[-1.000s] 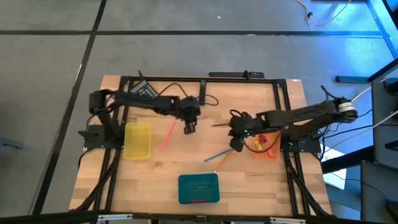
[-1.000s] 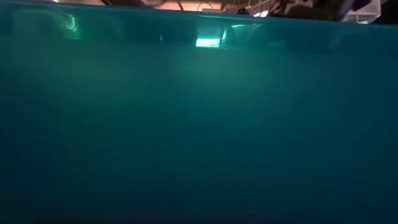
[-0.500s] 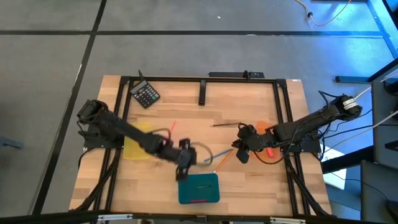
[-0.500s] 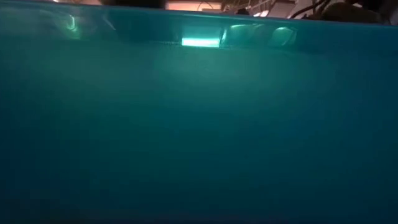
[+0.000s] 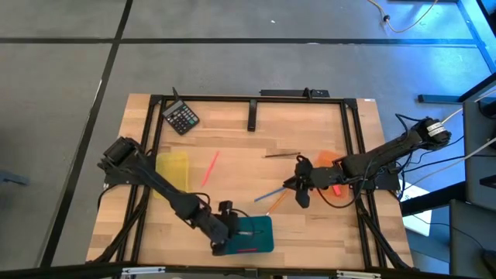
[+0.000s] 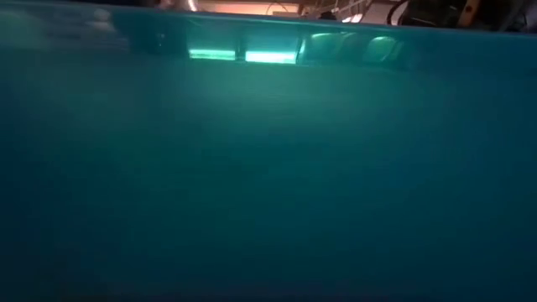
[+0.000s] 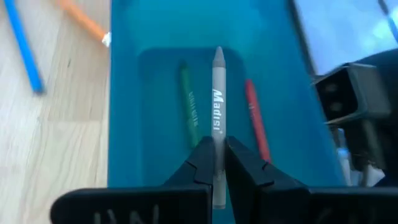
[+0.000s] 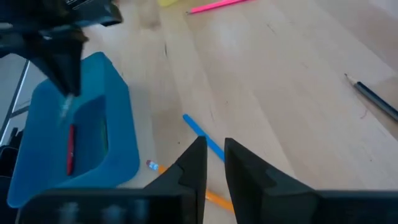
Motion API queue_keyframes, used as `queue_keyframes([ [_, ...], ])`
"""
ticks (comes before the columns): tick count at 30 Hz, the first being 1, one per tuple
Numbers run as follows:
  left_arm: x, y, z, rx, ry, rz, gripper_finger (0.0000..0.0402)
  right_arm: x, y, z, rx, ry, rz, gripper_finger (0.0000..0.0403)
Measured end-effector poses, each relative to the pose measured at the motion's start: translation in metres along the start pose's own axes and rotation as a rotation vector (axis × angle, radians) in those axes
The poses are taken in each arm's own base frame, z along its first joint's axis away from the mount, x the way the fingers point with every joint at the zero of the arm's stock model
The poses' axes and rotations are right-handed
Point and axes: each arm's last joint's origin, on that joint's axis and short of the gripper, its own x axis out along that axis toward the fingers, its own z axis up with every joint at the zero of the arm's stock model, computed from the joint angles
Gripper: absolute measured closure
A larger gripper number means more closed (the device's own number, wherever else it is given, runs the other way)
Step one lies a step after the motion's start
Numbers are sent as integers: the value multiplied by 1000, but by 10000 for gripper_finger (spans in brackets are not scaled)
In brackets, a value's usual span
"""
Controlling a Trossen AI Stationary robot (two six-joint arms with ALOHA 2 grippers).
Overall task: Sort crayons/erasers/pens/pencils in bins
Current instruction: Put the gray crayon into the blue bin, then put the black colored pencil into the yellow bin
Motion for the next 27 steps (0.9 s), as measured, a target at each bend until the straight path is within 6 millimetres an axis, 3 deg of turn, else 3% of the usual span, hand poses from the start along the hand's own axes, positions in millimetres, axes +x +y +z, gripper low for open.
queue_keyframes([
  [9, 5, 11, 5, -44, -8, 40, 353, -3, 7, -6, -29, 21, 30, 343],
  [17, -3, 38, 24, -106, -30, 112, 297, -3, 8, -10, -64, 45, 23, 343],
  [27, -52, 81, 65, -172, -136, 175, 284, -2, 4, -6, -182, -8, -52, 343],
])
